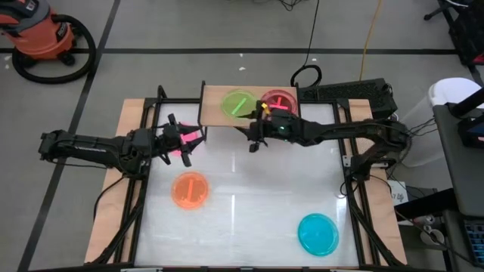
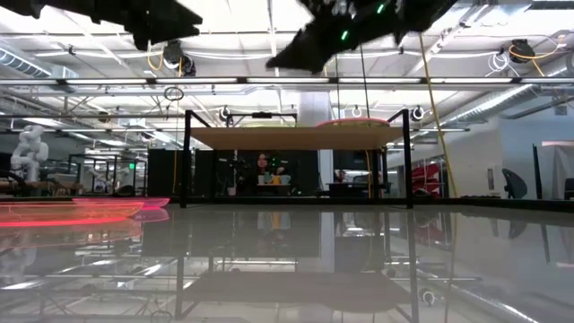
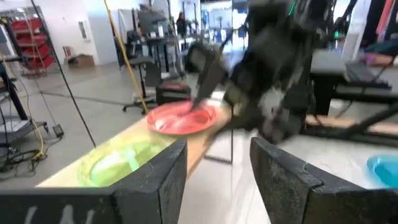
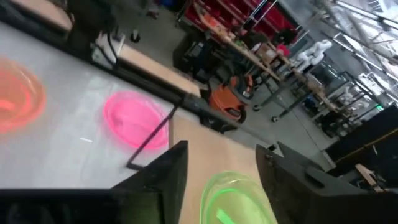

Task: Place and stack plates onto a shelf
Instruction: Stack the pink plate on top of the green plate on the shelf

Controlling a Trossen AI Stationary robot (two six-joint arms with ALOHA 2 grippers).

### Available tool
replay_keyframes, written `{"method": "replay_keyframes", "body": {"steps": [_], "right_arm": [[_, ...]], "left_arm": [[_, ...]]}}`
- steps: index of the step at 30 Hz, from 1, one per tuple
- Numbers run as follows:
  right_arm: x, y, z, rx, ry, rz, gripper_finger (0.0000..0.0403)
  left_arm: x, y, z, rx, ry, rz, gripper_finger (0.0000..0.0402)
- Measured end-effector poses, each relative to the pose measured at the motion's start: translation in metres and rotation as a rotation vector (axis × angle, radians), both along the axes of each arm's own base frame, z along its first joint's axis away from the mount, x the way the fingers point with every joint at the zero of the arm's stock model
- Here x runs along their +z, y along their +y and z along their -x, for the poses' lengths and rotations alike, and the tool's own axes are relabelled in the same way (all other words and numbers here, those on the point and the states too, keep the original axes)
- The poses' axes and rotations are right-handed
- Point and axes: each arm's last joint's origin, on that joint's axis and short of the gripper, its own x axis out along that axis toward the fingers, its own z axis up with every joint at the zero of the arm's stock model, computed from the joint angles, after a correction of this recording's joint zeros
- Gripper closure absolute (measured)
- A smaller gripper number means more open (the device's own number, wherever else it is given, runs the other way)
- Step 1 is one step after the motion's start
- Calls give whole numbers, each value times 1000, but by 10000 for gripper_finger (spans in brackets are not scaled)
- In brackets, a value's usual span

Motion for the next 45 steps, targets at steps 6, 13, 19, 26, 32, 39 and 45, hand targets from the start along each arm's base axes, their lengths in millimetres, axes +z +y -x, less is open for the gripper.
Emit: {"method": "replay_keyframes", "body": {"steps": [6, 13, 19, 26, 32, 39, 45], "right_arm": [[41, 33, 44, 5, -7, -96, 216], [42, 68, 109, 53, -51, -171, 221], [31, 94, 156, 30, -162, -188, 222], [15, 108, 180, 41, -260, -188, 222], [12, 110, 181, 38, -255, -164, 222], [12, 110, 181, 38, -260, -165, 222], [12, 111, 180, 37, -266, -179, 222]], "left_arm": [[-21, 3, 0, 152, 225, 9, 220], [-42, 4, -12, 241, 534, 12, 220], [-73, 4, -24, 261, 801, -27, 220], [-102, 7, -27, 339, 975, 58, 220], [-117, 17, -19, 432, 1079, 194, 220], [-135, 25, -18, 420, 1108, 239, 220], [-144, 32, -20, 425, 1141, 260, 220]]}}
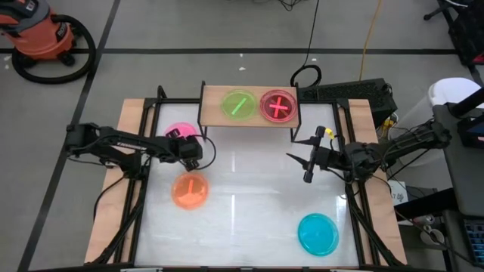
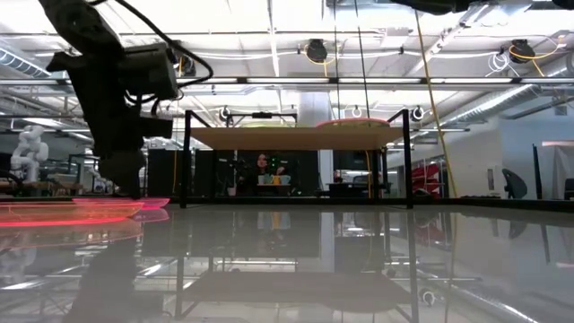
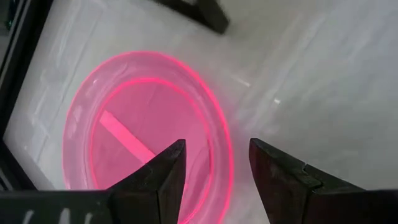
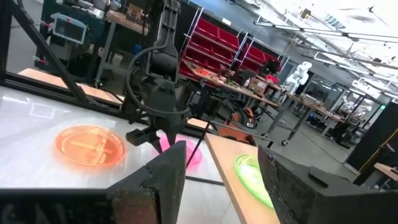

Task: Place and stack plates onto a shelf
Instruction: Stack the pink plate on top of the green plate on the shelf

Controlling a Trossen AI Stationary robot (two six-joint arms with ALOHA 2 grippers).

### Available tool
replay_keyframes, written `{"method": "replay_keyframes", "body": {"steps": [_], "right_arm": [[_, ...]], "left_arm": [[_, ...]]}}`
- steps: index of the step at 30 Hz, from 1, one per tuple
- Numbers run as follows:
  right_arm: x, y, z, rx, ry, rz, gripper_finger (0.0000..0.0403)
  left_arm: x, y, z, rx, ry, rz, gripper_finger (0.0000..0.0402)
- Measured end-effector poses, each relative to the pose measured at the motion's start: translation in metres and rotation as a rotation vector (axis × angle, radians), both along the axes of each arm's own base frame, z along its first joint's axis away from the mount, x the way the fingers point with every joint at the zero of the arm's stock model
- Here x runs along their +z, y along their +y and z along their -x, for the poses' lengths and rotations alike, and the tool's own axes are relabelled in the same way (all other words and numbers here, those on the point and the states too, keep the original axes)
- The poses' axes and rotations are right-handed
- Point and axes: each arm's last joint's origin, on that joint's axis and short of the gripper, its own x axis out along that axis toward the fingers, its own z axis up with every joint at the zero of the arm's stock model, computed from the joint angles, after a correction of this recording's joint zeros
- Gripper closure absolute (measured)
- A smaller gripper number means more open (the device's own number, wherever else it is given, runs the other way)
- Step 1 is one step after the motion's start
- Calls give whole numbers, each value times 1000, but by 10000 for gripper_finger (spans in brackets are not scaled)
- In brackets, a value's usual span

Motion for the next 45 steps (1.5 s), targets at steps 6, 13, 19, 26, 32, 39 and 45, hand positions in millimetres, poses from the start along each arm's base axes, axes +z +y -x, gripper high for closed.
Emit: {"method": "replay_keyframes", "body": {"steps": [6, 13, 19, 26, 32, 39, 45], "right_arm": [[-2, 0, 0, 0, 10, -25, 222], [-4, 0, 0, 0, 27, -52, 222], [-5, 0, 0, 0, 30, -65, 222], [-5, 0, 0, 0, 33, -53, 222], [-5, -1, 0, -25, 38, -32, 222], [-5, -2, 0, -71, 43, -21, 222], [-5, -2, 0, -71, 45, -18, 222]], "left_arm": [[-9, 12, 1, 46, 53, 18, 220], [-19, 24, 1, 85, 103, 48, 220], [-19, 25, 2, 91, 104, 48, 225], [-20, 25, 2, 69, 116, 65, 304], [-12, 23, -3, 14, 131, 102, 358], [13, 13, -13, 25, 167, 128, 395], [35, -3, -21, 41, 183, 117, 398]]}}
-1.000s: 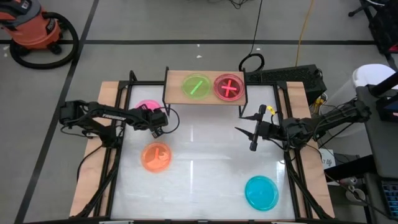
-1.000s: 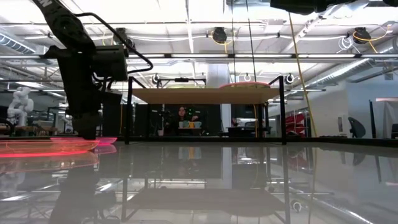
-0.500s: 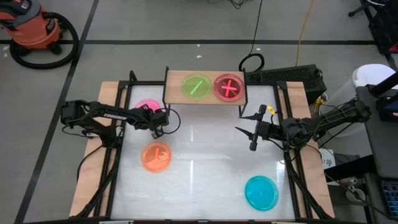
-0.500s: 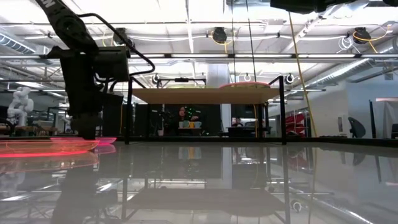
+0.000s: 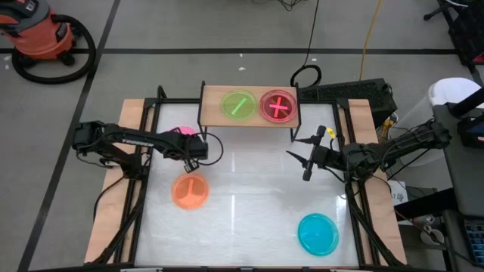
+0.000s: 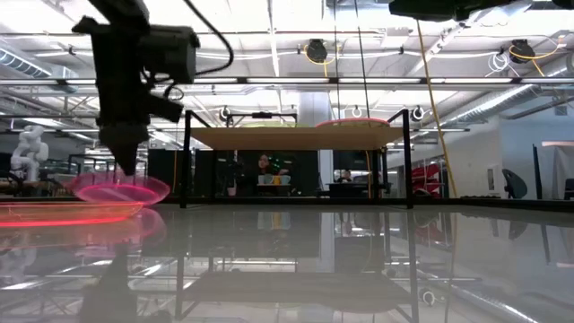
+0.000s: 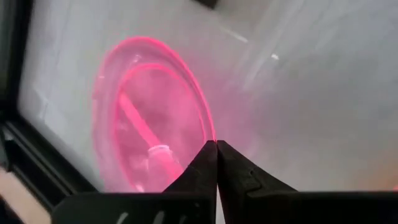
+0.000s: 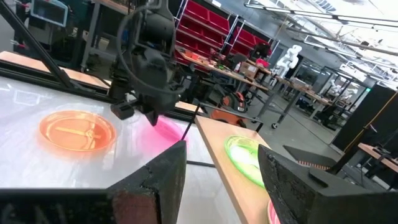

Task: Place and stack plates onto a shelf
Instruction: Stack the pink plate on top of the green plate on the shelf

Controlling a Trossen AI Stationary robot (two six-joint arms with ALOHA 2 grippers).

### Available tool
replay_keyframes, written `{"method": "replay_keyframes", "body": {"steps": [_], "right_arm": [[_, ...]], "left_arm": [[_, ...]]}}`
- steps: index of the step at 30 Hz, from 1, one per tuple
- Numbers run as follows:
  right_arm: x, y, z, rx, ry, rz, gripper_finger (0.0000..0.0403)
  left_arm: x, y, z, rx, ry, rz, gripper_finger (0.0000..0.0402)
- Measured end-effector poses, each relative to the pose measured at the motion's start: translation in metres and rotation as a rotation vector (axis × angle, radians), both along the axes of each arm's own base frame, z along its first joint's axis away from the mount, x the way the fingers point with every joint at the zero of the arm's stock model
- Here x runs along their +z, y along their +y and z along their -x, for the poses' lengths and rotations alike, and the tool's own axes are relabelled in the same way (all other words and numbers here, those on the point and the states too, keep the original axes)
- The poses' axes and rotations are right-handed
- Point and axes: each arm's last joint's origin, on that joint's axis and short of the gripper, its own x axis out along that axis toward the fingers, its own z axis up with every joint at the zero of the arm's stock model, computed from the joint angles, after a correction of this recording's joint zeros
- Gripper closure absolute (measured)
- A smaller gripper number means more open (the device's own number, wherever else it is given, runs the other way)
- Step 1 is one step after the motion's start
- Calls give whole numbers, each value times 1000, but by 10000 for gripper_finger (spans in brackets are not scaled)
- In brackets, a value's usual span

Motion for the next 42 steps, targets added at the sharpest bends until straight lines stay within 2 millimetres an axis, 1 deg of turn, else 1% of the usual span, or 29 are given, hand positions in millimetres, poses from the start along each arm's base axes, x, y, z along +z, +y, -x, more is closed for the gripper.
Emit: {"method": "replay_keyframes", "body": {"steps": [5, 12, 16, 21, 24, 27, 31, 34, 37, 42], "right_arm": [[0, 0, 0, 0, 0, 0, 222], [0, 0, 0, 0, 0, 0, 222], [0, 0, 0, 0, 1, 1, 222], [0, 0, 0, 0, -3, -9, 222], [0, 0, 0, 0, -6, -18, 222], [0, 0, 0, 0, -7, -19, 222], [0, 0, 0, 0, -8, -21, 222], [0, 0, 0, 0, -10, -22, 222], [0, 0, 0, 0, -11, -25, 222], [0, 0, 0, 0, -11, -25, 222]], "left_arm": [[19, -20, -6, -21, 0, -29, 399], [49, -55, -15, -61, -83, -48, 400], [60, -82, -21, -219, -152, -29, 400], [77, -111, -31, -478, -243, -21, 400], [92, -123, -36, -616, -290, -83, 400], [107, -128, -43, -729, -329, -186, 400], [129, -125, -54, -824, -360, -378, 401], [142, -110, -69, -853, -389, -476, 401], [148, -83, -81, -837, -383, -546, 401], [147, -25, -92, -797, -318, -555, 401]]}}
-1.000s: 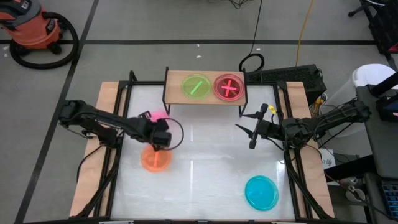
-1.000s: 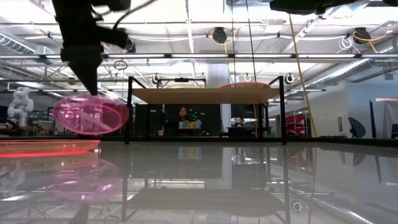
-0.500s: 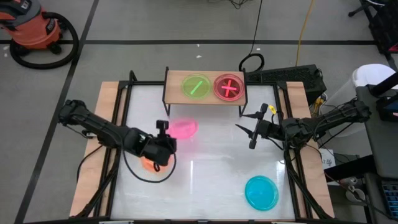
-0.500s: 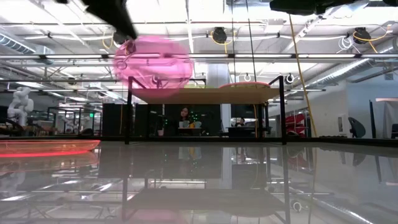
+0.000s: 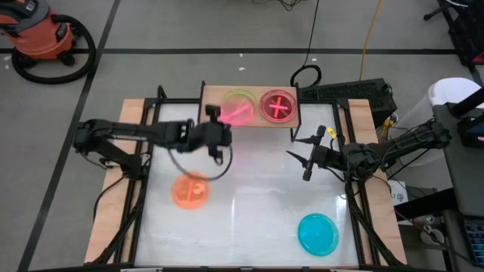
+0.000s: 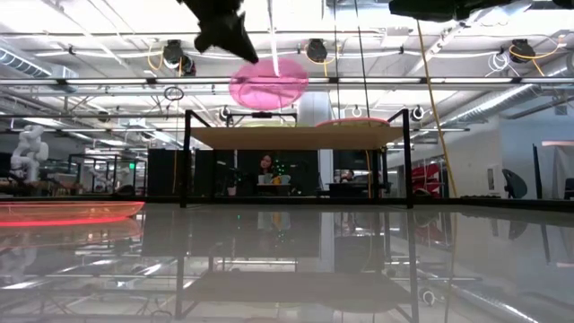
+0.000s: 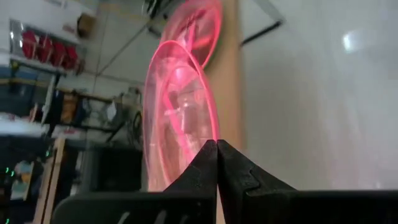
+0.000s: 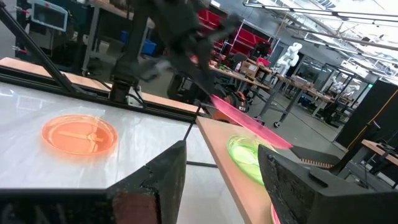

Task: Place and stack plates onto a shelf
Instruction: Stack the pink plate on top of the green plate on the shelf, then stack the blue plate on top of the pink plate on the shelf

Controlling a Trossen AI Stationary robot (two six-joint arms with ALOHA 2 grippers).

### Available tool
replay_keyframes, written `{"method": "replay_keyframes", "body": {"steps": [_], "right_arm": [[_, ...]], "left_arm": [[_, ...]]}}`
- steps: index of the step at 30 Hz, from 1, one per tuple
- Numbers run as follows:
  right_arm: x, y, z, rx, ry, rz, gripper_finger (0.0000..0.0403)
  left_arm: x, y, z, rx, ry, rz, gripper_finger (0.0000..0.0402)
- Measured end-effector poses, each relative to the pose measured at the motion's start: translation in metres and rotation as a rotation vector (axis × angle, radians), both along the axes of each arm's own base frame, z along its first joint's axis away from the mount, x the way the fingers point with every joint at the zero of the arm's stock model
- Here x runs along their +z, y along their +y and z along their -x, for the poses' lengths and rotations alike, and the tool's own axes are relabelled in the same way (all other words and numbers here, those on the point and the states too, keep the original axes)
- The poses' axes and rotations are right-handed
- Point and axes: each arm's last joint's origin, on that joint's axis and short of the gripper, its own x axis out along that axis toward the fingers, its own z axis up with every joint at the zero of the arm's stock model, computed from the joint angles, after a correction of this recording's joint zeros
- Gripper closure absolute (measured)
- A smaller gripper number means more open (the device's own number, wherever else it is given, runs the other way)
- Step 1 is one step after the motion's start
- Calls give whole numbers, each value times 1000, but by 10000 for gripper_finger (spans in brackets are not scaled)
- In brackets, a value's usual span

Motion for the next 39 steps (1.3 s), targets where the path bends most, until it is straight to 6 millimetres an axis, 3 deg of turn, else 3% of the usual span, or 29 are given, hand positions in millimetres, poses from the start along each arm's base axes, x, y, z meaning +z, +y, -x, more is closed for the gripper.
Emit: {"method": "replay_keyframes", "body": {"steps": [3, 8, 13, 18, 22, 25, 33, 39], "right_arm": [[0, 0, 0, 0, -1, 0, 222], [0, 0, 0, 0, -1, 1, 222], [0, 0, 0, 0, -3, 0, 222], [0, 0, 0, 0, -1, 0, 222], [0, 0, 0, 0, 3, -6, 222], [-2, 0, 0, -1, -2, -48, 222], [22, 22, 6, 133, -28, -66, 222], [24, 38, 6, 202, 66, -124, 222]], "left_arm": [[-3, 25, -2, 6, 23, 10, 401], [-9, 50, -13, 2, 15, 4, 397], [-17, 60, -24, 15, -16, -3, 372], [-21, 65, -29, 54, -43, 26, 321], [-22, 62, -28, 60, -41, 35, 272], [-10, 53, -22, 77, -108, 40, 248], [32, 20, 21, 133, -461, 269, 241], [20, 10, 56, -39, -743, 413, 241]]}}
